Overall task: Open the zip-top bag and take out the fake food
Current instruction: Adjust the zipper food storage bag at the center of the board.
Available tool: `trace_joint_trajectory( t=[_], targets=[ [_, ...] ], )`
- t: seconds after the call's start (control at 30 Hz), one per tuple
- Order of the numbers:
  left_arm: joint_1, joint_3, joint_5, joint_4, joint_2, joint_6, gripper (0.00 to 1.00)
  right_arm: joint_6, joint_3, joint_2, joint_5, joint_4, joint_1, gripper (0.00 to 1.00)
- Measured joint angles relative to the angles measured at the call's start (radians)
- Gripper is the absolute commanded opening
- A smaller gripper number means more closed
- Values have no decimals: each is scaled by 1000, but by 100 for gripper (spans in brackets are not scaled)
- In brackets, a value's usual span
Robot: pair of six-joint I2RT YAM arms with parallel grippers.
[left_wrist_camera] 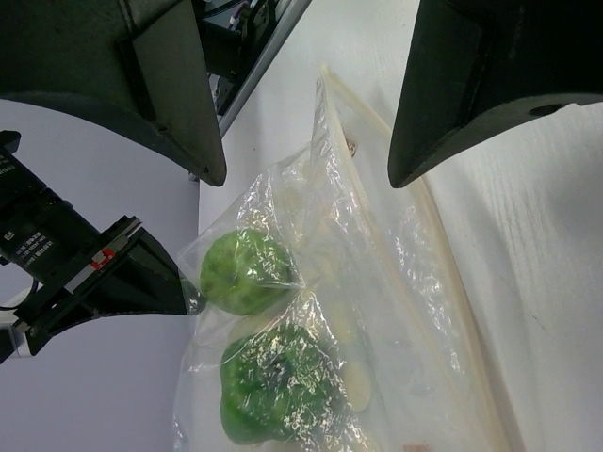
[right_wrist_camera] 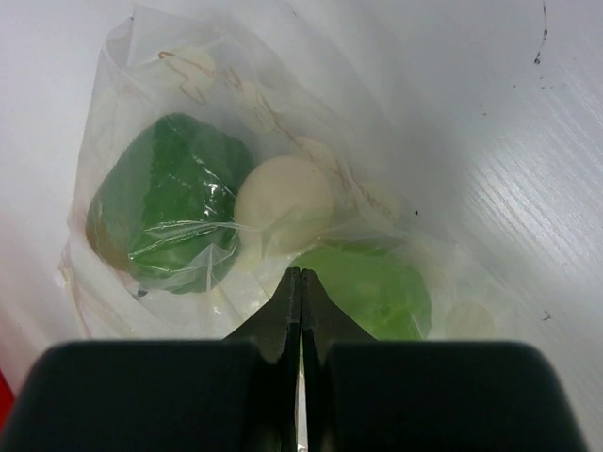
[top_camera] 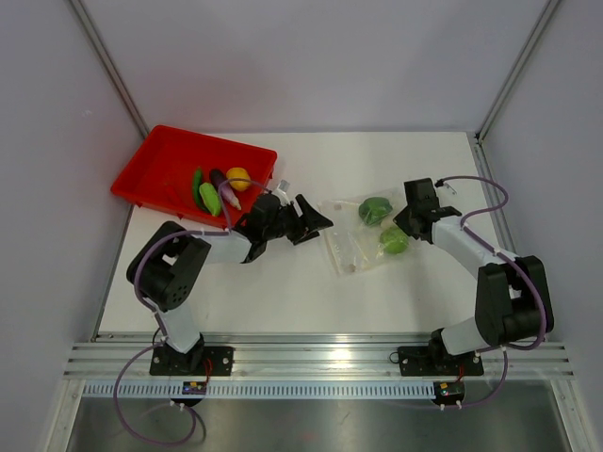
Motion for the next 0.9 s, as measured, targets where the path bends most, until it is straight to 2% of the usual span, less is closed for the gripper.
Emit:
trace_joint_trajectory(
  t=[0.47,0.53,0.57,0.67,0.7,0.8,0.9],
  targets=[
    [-21,67,8,-12,132,-14,72,1,0,19,-7,1,0,0],
    [-28,80,13,-13,150,-17,69,2,0,20,-11,2,0,0],
    [-31,91,17,-12,161,-18,60,2,0,20,-15,5,0,0],
    [-35,131,39,5,201,-30,43,2,0,23,-30,8,0,0],
    [-36,140,47,17,211,-34,32,2,0,25,-32,8,0,0],
    [-37,145,71,48,222,-42,22,2,0,32,-32,7,0,0],
    [-36,145,86,70,222,-42,15,2,0,32,-31,8,0,0]
  ],
)
